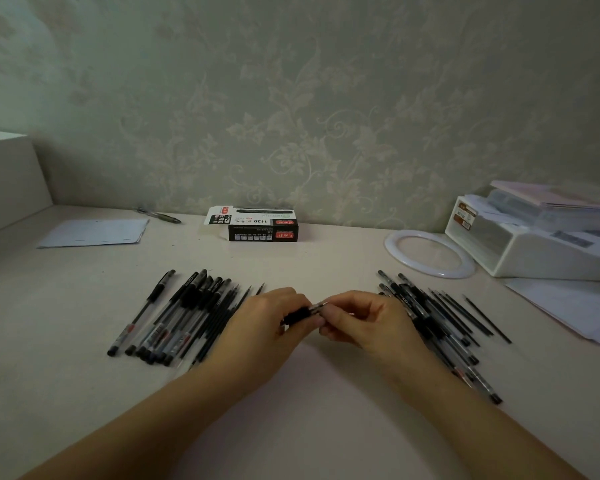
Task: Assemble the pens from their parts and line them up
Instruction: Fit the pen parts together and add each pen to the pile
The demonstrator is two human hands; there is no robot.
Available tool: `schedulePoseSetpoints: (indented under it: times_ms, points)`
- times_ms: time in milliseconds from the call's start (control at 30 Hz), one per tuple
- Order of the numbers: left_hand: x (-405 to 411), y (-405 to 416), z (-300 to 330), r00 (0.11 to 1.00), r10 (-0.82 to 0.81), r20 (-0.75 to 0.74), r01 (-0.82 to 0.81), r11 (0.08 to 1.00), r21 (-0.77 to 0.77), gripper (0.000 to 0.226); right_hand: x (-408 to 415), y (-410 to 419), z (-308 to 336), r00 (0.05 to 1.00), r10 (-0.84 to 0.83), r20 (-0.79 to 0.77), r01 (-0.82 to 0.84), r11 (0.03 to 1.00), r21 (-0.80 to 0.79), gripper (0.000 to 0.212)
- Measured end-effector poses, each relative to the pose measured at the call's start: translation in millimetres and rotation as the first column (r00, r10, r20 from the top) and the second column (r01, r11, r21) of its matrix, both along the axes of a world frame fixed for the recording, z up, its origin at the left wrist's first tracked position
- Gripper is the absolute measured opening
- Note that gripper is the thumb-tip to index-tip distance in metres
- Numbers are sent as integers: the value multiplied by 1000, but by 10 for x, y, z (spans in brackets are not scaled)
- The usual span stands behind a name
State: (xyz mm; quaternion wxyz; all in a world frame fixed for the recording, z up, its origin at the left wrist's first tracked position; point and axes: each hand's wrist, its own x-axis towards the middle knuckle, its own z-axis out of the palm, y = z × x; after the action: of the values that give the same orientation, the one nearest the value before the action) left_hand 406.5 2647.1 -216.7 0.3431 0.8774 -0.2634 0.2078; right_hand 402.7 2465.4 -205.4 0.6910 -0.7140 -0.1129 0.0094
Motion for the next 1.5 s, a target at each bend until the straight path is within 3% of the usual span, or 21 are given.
schedulePoseSetpoints:
  times_ms: [233, 400, 667, 900, 1033, 1233, 1400, 1500]
  points:
    - [0, 10, -3, 1000, -19, -12, 20, 997, 80, 22, 17, -31, 4, 996, 41, -77, -38, 998, 51, 8]
    - [-37, 0, 3, 1000, 1, -12, 0, 996, 85, 22, 55, -83, 37, 990, -106, 96, 104, 994, 20, 6]
    - [-54, 12, 22, 998, -44, -35, 48, 993, 108, 15, 49, -76, -16, 967, 8, 256, 27, 991, -132, 14]
    - [-33, 2, 24, 998, -40, -42, 45, 992, 122, 18, 62, -83, -22, 973, 29, 229, 11, 985, -171, 16]
    - [-36, 27, 19, 998, -51, 34, 43, 979, 199, 19, 59, -105, -29, 981, 49, 187, -9, 978, -209, 5]
    - [-34, -11, 33, 994, -50, 92, 28, 973, 229, 16, 38, -97, -26, 949, 0, 314, 153, 874, -461, 44]
    - [-38, 3, 55, 997, -21, 76, 8, 985, 173, 13, 66, -129, -10, 960, 50, 277, 86, 887, -454, 14]
    - [-50, -2, 60, 996, -44, 73, 31, 985, 172, 15, 48, -106, -28, 955, 61, 291, 80, 890, -449, 34]
